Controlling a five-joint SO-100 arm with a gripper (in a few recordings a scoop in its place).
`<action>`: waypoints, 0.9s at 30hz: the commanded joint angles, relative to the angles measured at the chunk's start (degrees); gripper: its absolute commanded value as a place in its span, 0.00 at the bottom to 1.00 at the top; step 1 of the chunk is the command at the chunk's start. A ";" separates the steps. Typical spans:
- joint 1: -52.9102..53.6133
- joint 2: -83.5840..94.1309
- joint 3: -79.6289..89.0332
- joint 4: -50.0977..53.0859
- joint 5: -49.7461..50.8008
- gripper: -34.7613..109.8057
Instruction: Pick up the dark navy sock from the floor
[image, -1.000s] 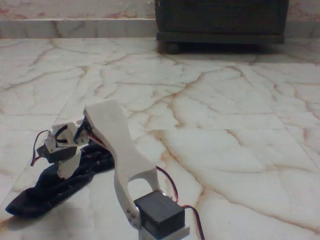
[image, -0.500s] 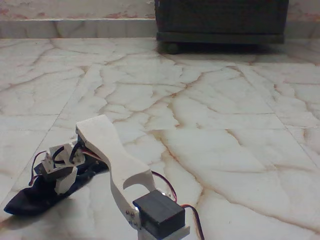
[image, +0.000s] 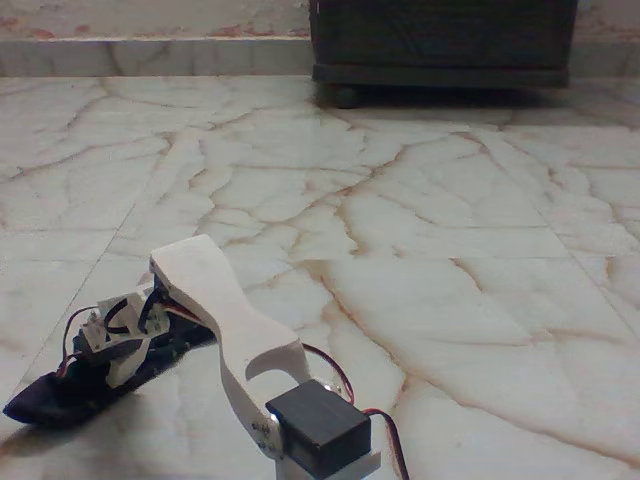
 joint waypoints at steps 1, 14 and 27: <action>0.53 0.18 0.35 -0.26 0.18 0.24; 7.12 25.66 27.95 -2.64 -7.65 0.24; 23.29 67.32 61.08 -2.11 -32.70 0.24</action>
